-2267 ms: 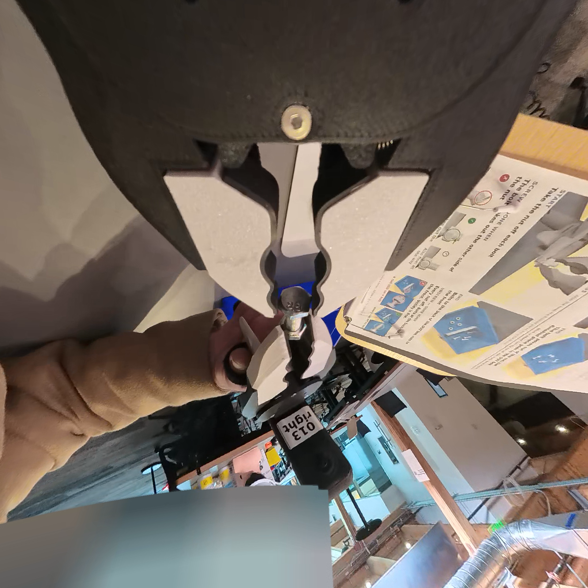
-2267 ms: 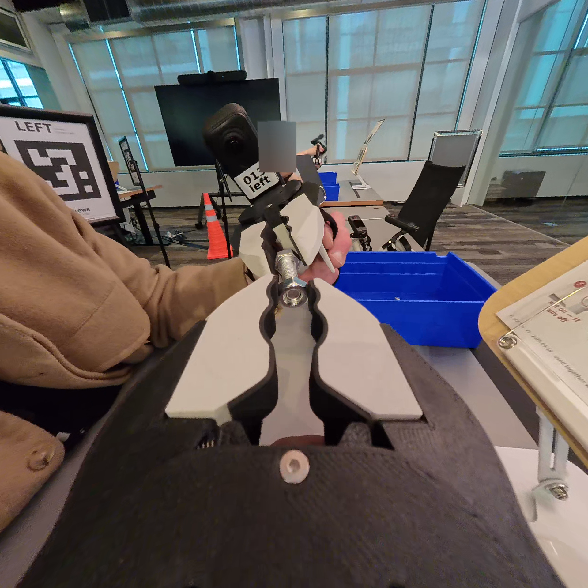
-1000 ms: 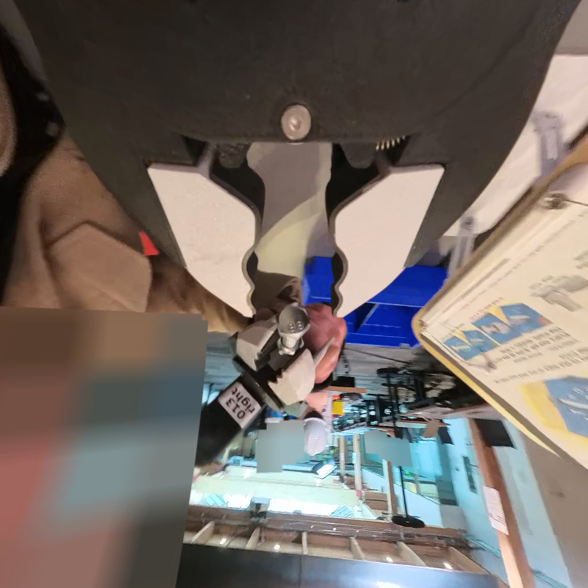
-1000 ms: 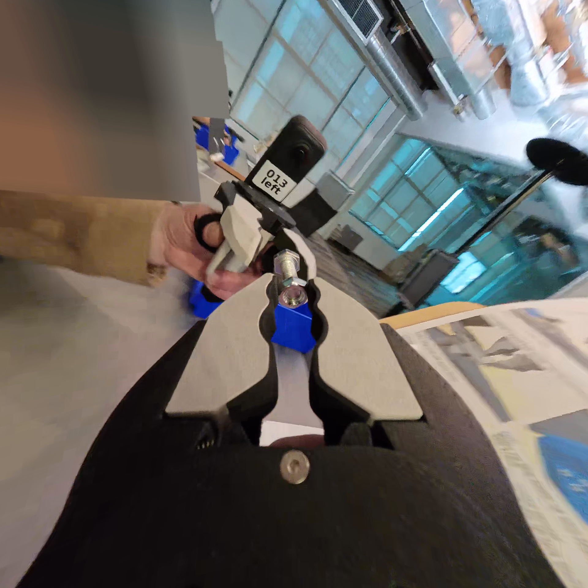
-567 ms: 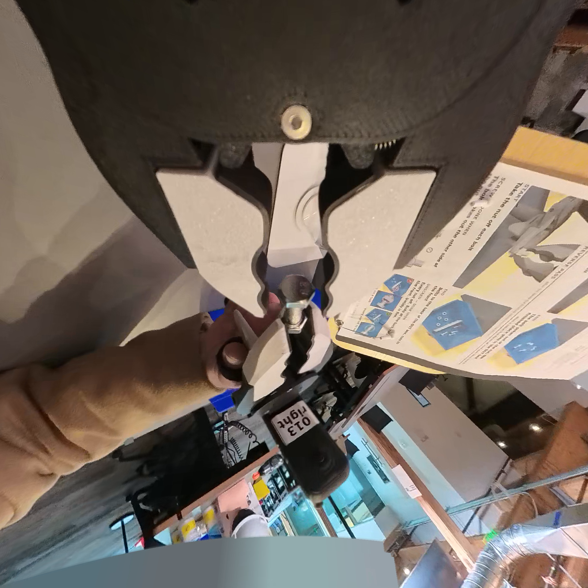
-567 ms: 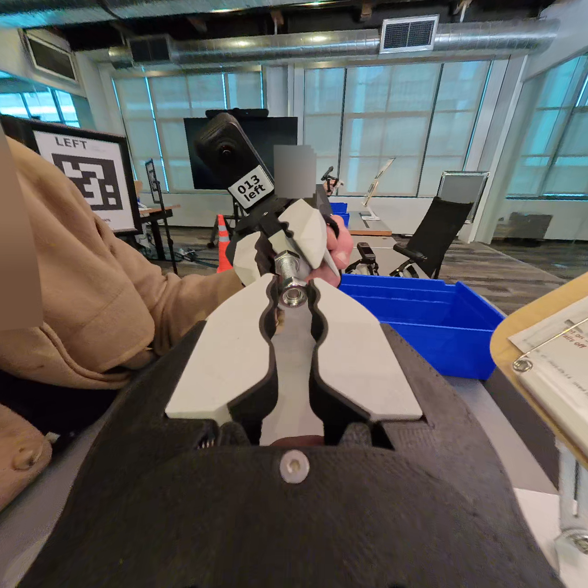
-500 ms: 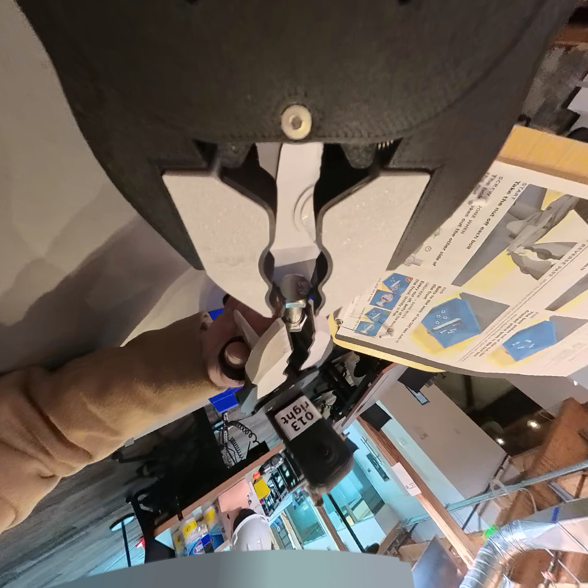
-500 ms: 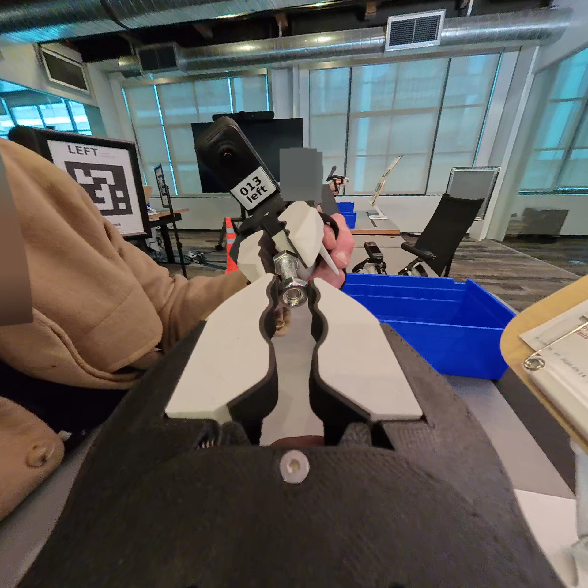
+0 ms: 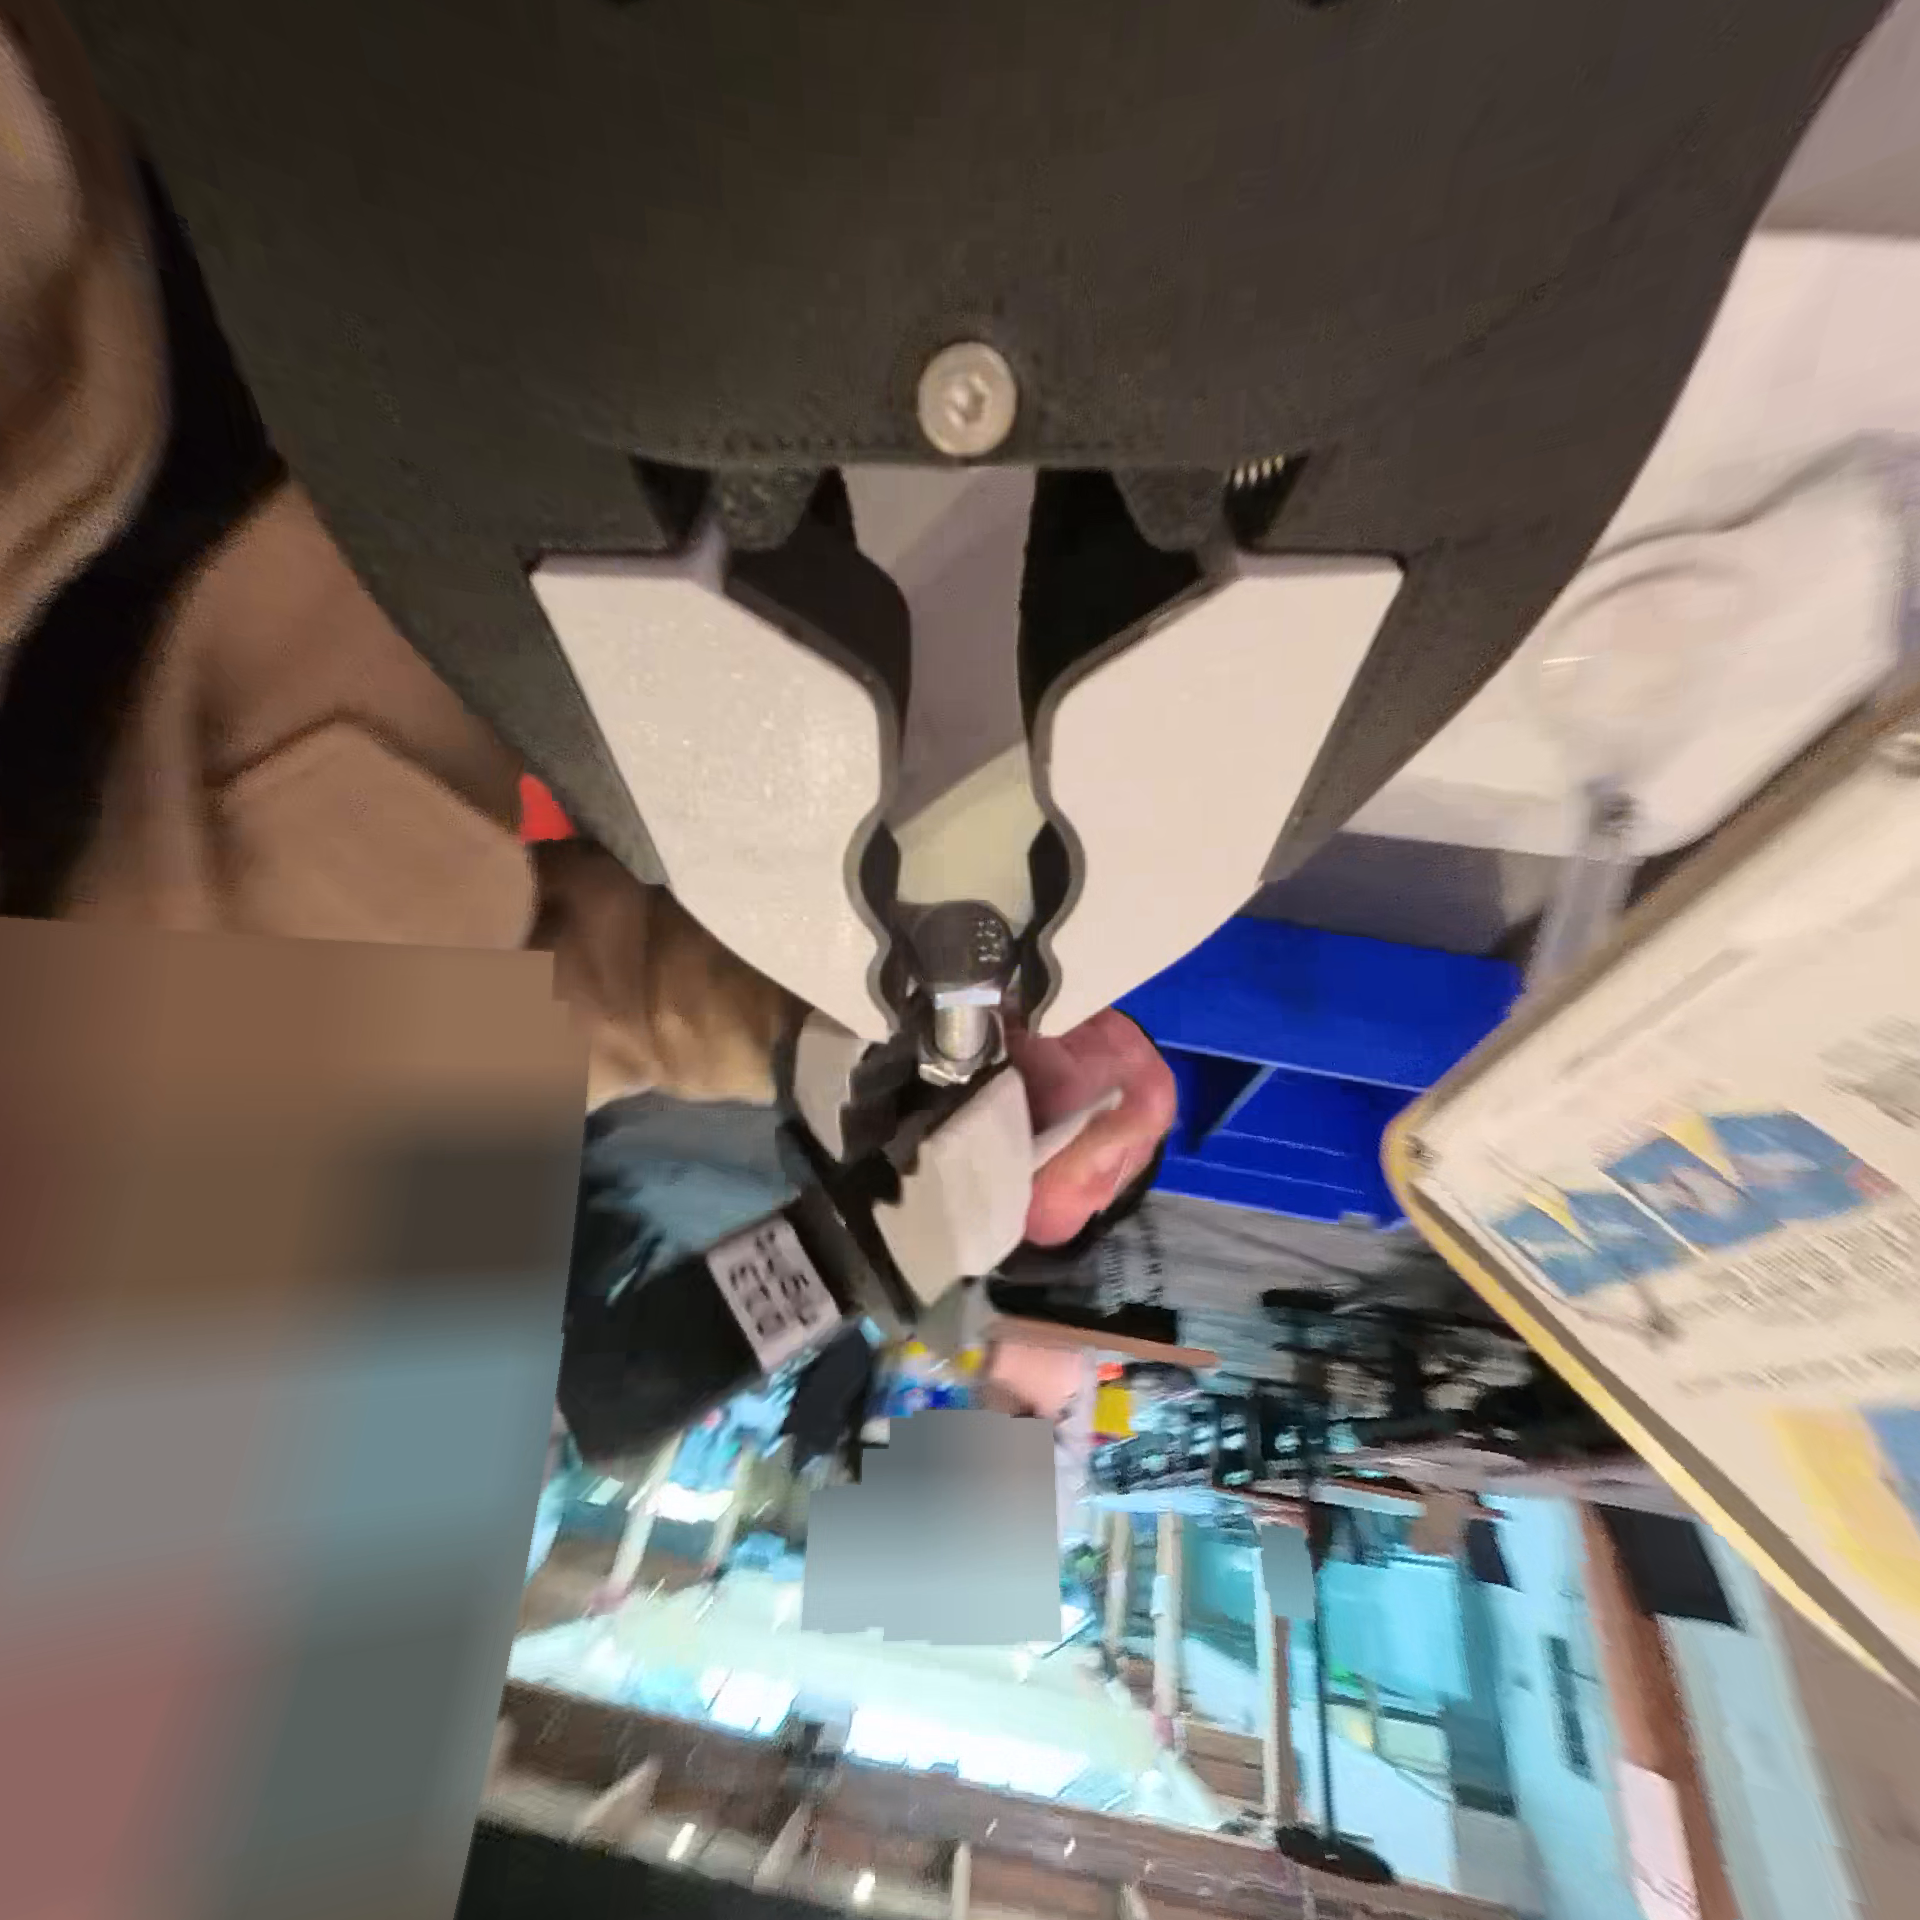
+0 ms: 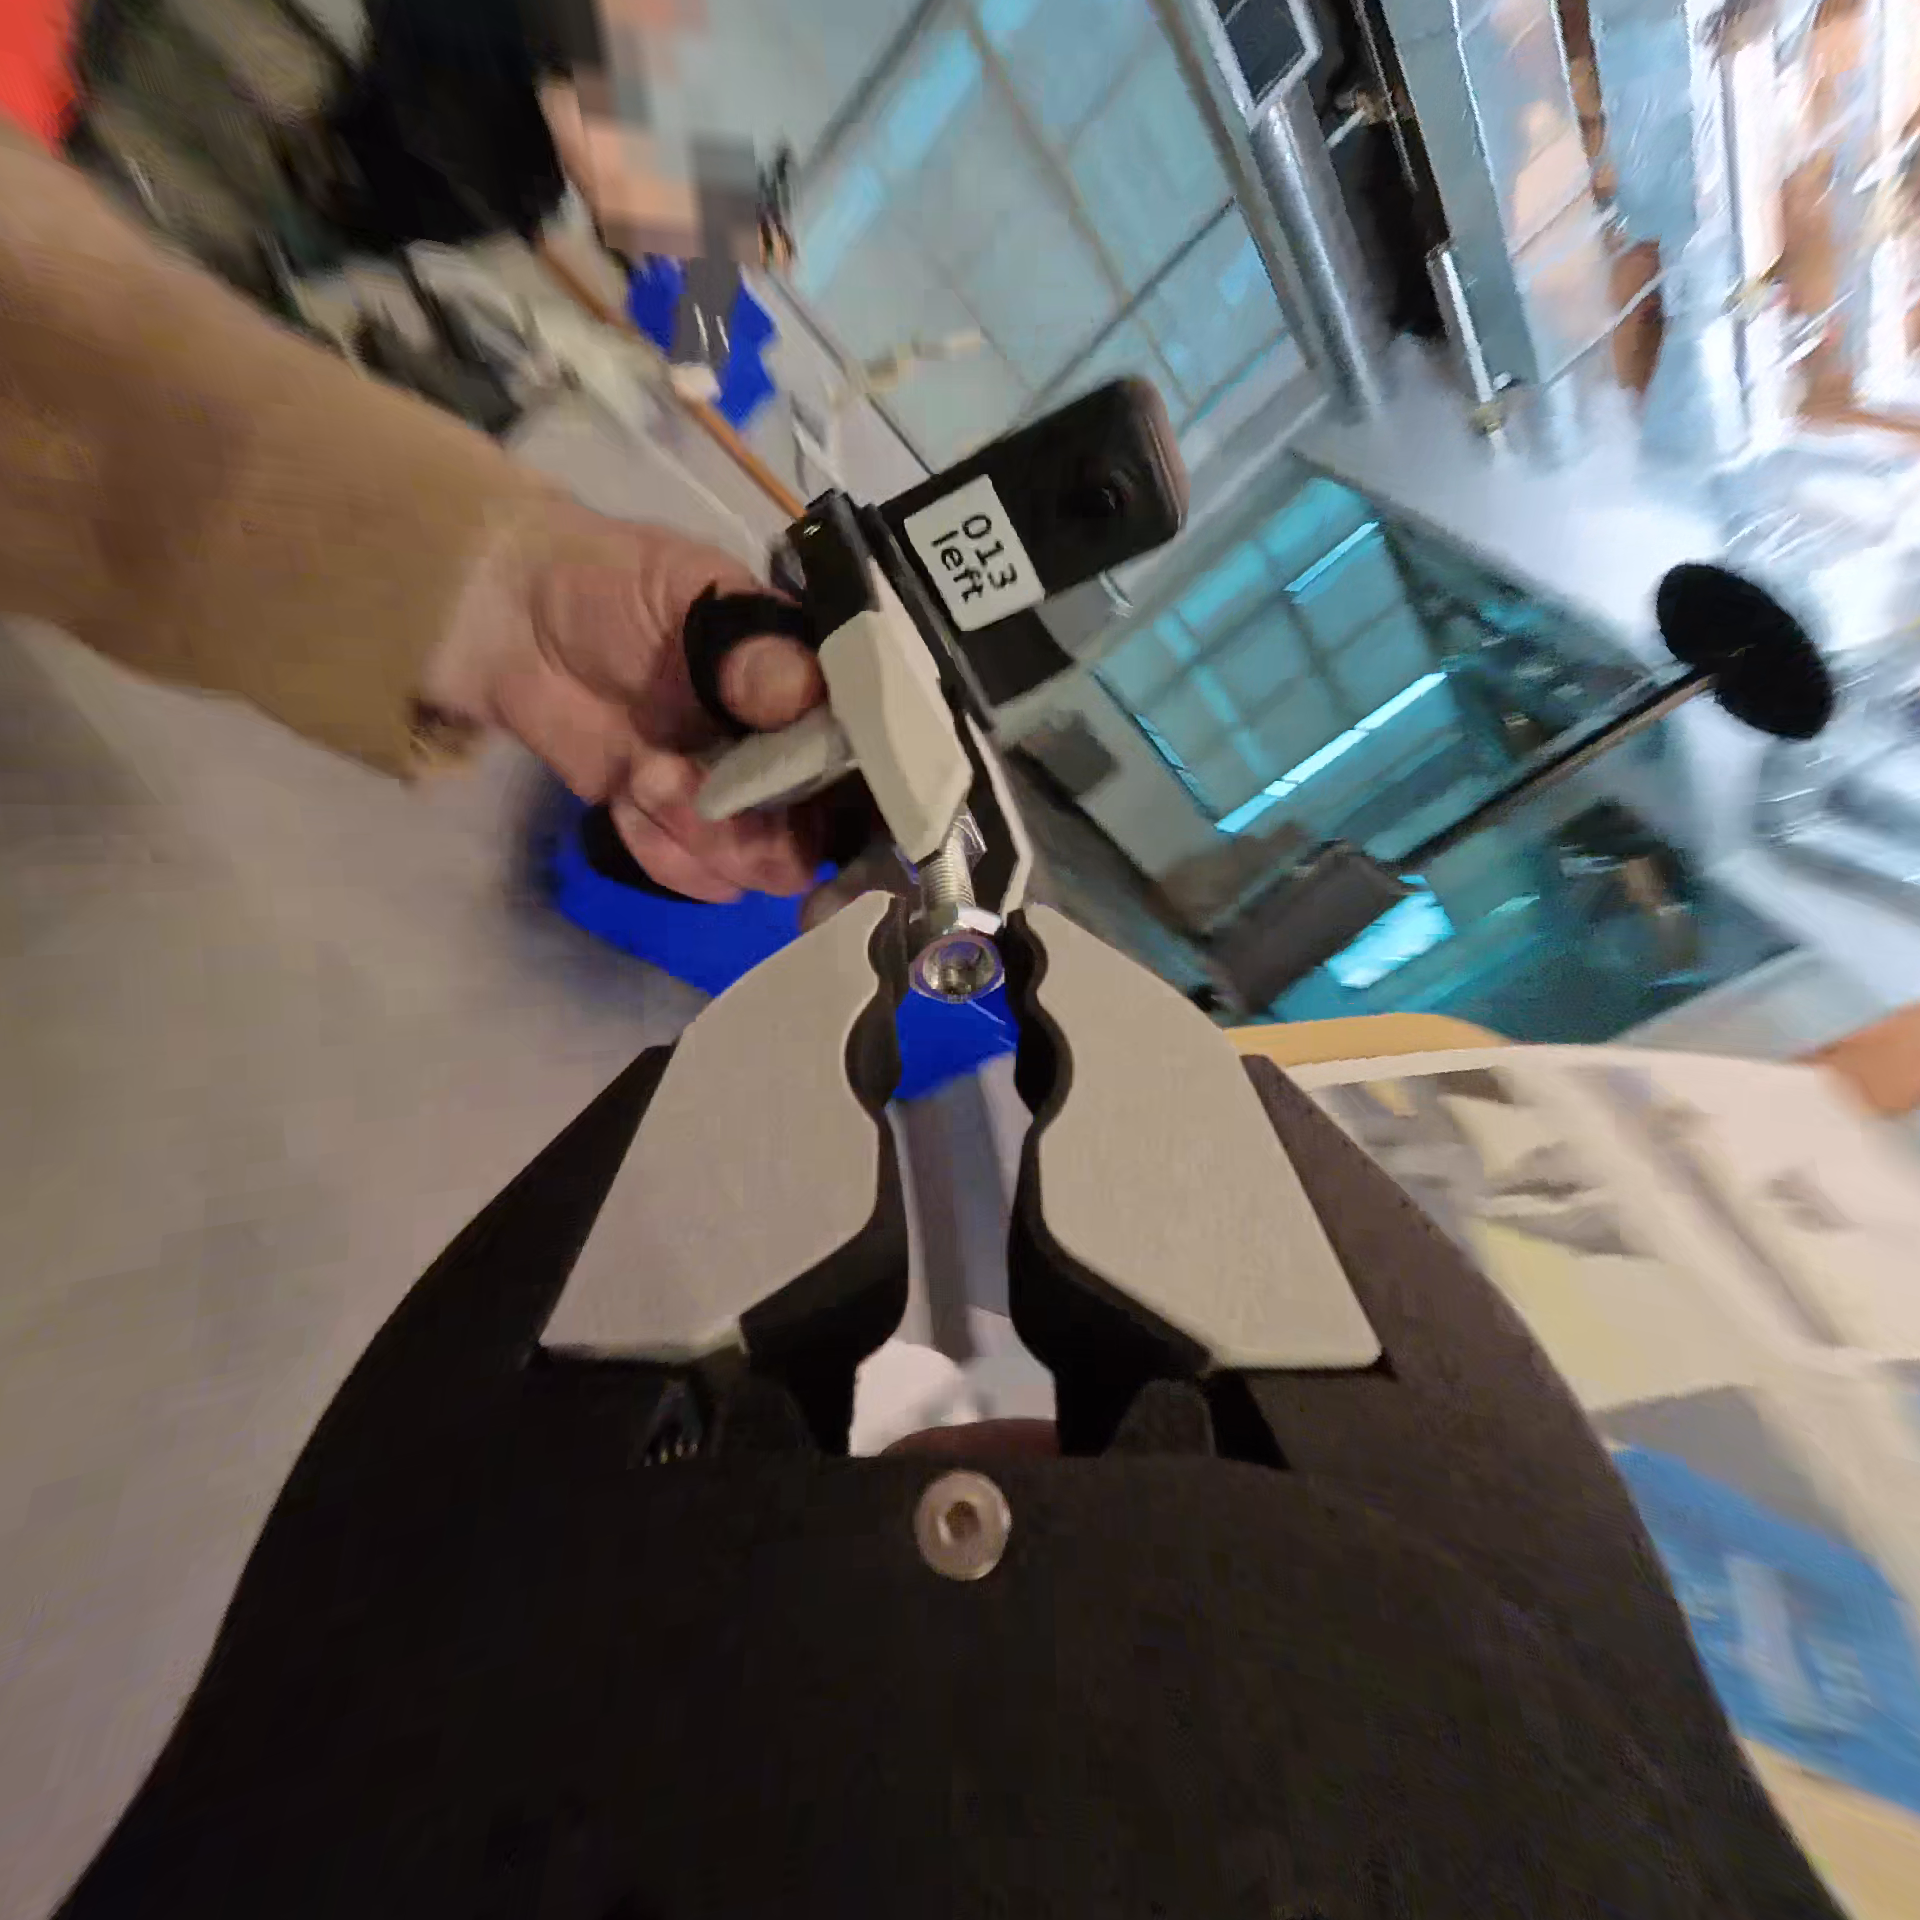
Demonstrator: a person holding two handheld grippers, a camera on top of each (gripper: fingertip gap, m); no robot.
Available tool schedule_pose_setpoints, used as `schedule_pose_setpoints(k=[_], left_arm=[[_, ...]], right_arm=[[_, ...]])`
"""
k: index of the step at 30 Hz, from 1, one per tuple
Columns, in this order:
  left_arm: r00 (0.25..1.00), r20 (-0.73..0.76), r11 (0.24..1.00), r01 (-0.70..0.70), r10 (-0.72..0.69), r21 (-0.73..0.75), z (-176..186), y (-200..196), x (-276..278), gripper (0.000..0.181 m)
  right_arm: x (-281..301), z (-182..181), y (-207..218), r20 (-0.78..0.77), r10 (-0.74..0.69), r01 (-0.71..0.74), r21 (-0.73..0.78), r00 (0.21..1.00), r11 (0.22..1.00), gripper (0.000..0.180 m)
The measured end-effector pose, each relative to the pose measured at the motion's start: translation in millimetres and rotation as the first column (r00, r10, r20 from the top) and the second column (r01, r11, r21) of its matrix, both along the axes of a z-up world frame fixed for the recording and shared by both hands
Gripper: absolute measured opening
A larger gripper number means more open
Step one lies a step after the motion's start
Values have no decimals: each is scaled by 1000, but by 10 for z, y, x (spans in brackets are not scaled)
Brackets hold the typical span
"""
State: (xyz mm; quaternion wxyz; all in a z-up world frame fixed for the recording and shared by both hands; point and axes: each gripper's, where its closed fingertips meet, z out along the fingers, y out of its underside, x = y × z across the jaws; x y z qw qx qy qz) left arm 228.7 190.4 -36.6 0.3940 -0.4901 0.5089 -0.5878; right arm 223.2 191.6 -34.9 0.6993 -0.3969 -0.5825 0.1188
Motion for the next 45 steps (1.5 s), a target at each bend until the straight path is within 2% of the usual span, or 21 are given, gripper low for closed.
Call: schedule_pose_setpoints(k=[2, 4, 9, 18, 20, 24, 27, 31, 34, 39, 45], left_arm=[[994, 55, 977, 104, -96, -184, -5, -10, 0, 20], [988, 81, 958, 147, -131, -247, -26, -2, 4, 20], [987, 89, 959, 153, -136, -240, -3, -20, -2, 20], [984, 112, 963, 157, -135, -217, 12, -8, -11, 20], [985, 109, 967, 155, -135, -202, 15, -18, 1, 29], [994, 77, 992, 87, -81, -87, 10, -26, 46, 44], [998, 64, 996, -19, 14, 85, 27, 7, 50, 47], [991, 69, 933, -134, 117, 333, 74, 0, 11, 40], [981, 30, 871, -186, 194, 455, 38, 34, 12, 39], [974, 48, 811, -210, 220, 546, 44, 14, -2, 28], [974, 42, 799, -207, 223, 564, 17, 2, 8, 18]], right_arm=[[-2, 2, -16, 81, -78, 66, 147, 994, 987, 18], [0, -21, -8, 132, -130, 98, 219, 983, 971, 18], [-6, 10, -34, 75, -65, 55, 132, 995, 990, 18], [-7, 24, -22, 44, -49, 45, 76, 998, 996, 18], [7, 49, -20, 24, -41, 40, 55, 999, 998, 18], [45, 81, 9, -21, -20, 20, -22, 1000, 1000, 18], [45, 105, -3, -101, 48, -63, -156, 994, 986, 18], [32, 65, 13, -207, 130, -198, -353, 970, 914, 18], [32, 81, -2, -307, 184, -310, -440, 934, 843, 18], [44, 74, -6, -410, 230, -434, -520, 882, 736, 18], [54, 48, 7, -466, 245, -499, -566, 850, 656, 18]])
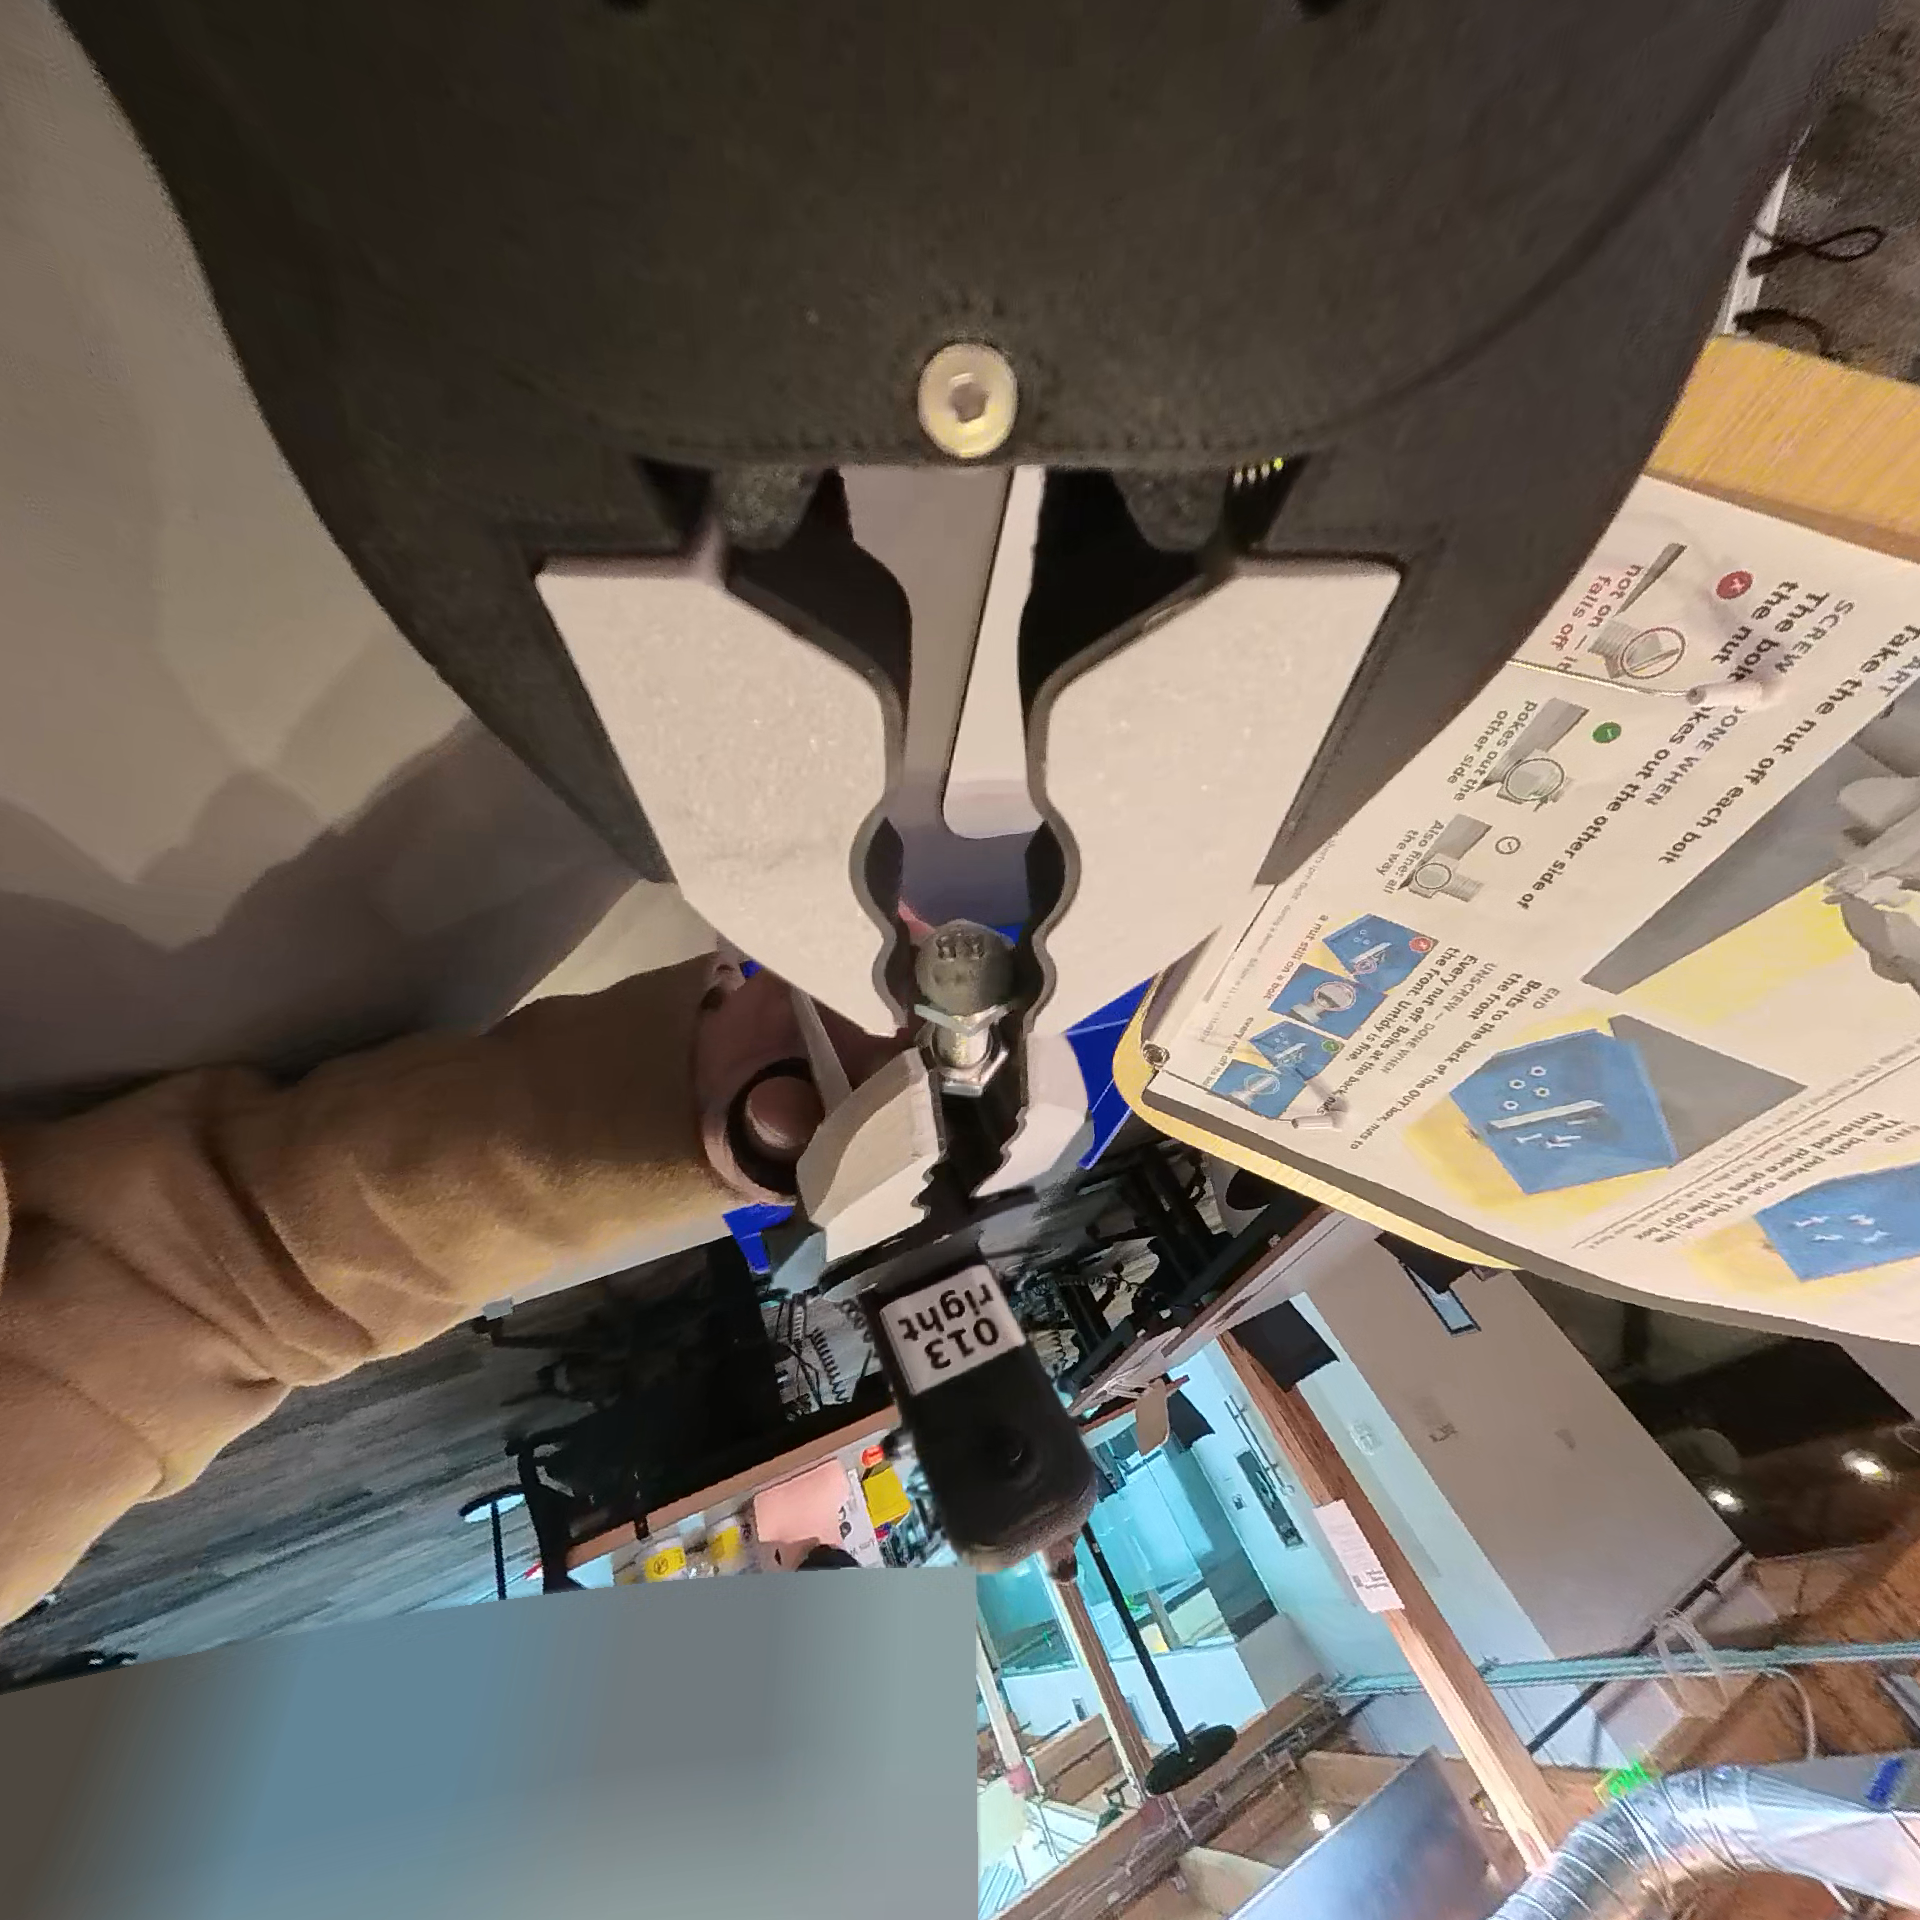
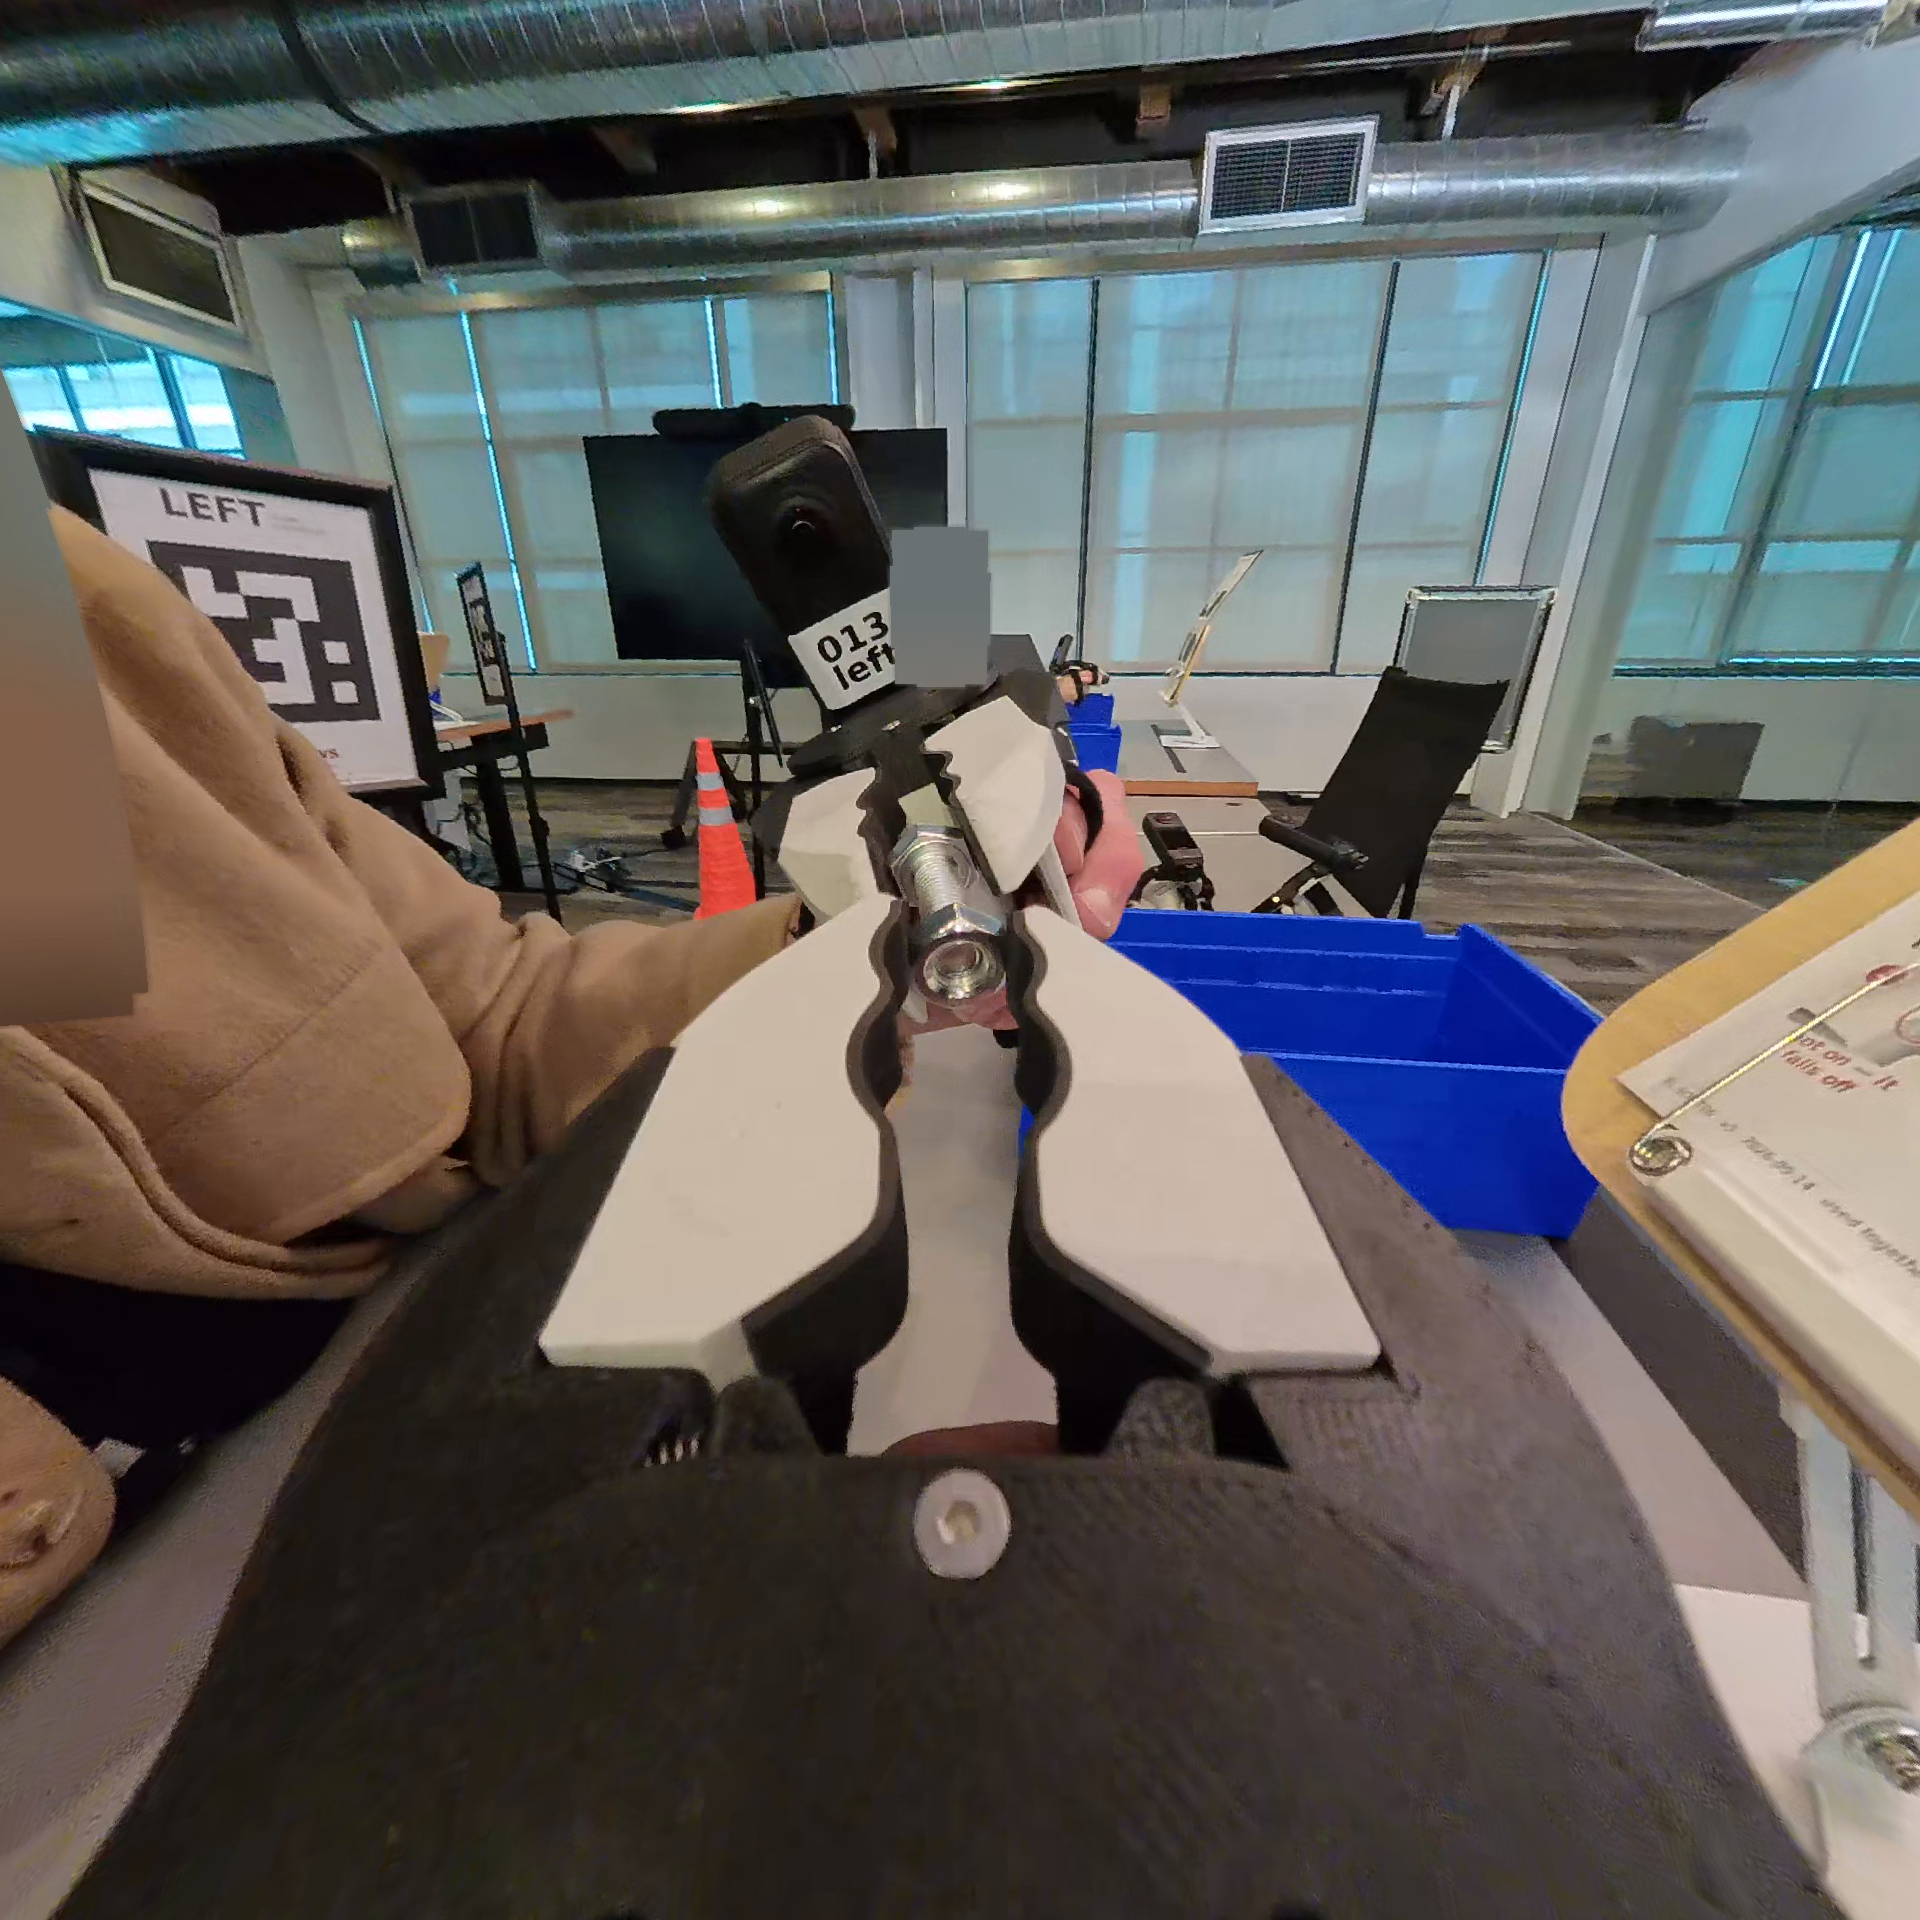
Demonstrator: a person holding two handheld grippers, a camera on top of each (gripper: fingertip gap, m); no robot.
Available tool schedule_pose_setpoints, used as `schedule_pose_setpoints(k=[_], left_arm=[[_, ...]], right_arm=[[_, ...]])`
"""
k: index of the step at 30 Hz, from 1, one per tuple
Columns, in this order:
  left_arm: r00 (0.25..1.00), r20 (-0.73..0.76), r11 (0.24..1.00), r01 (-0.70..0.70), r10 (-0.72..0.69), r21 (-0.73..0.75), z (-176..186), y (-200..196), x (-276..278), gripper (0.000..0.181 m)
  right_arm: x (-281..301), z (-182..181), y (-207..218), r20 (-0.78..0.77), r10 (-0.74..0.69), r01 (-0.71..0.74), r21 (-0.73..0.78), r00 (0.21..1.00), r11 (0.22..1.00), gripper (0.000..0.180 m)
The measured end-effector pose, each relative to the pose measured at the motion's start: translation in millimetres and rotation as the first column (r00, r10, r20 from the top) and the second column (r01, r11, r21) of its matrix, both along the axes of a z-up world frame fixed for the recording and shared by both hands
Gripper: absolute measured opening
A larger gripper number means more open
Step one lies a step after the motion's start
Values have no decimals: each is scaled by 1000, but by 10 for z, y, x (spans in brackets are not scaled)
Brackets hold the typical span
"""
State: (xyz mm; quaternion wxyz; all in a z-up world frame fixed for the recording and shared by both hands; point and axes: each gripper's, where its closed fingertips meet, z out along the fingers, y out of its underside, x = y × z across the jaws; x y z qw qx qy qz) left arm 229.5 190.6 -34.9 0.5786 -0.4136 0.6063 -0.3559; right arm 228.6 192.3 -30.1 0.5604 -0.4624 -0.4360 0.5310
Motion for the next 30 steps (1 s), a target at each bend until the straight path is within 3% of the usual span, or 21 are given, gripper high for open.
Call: schedule_pose_setpoints(k=[5, 9, 12, 15, 16, 18, 27, 30], left_arm=[[1000, -13, 995, 7, -8, -97, -17, 18, 2, 18], [994, 23, 925, 112, -111, -364, -21, 27, -25, 18], [972, 98, 805, 231, -212, -546, -28, 3, -31, 18], [952, 166, 686, 299, -256, -663, -64, 43, -39, 18], [942, 192, 647, 330, -277, -688, -70, 39, -45, 18], [926, 238, 595, 370, -292, -713, -52, 35, -42, 18], [932, 232, 602, 359, -280, -714, -74, 71, -48, 18], [933, 227, 620, 355, -278, -700, -81, 73, -47, 18]], right_arm=[[0, -19, 24, 18, -35, 34, 34, 999, 999, 18], [-27, -31, 31, 88, -227, 190, 310, 970, 932, 18], [-34, -25, 9, 125, -407, 263, 587, 905, 766, 18], [-38, -80, 55, 125, -621, 241, 849, 774, 470, 18], [-44, -80, 48, 121, -644, 228, 873, 756, 431, 18], [-43, -62, 39, 115, -640, 237, 867, 760, 437, 18], [-49, -84, 72, 114, -641, 255, 854, 759, 454, 18], [-49, -88, 72, 125, -620, 262, 828, 774, 495, 18]])
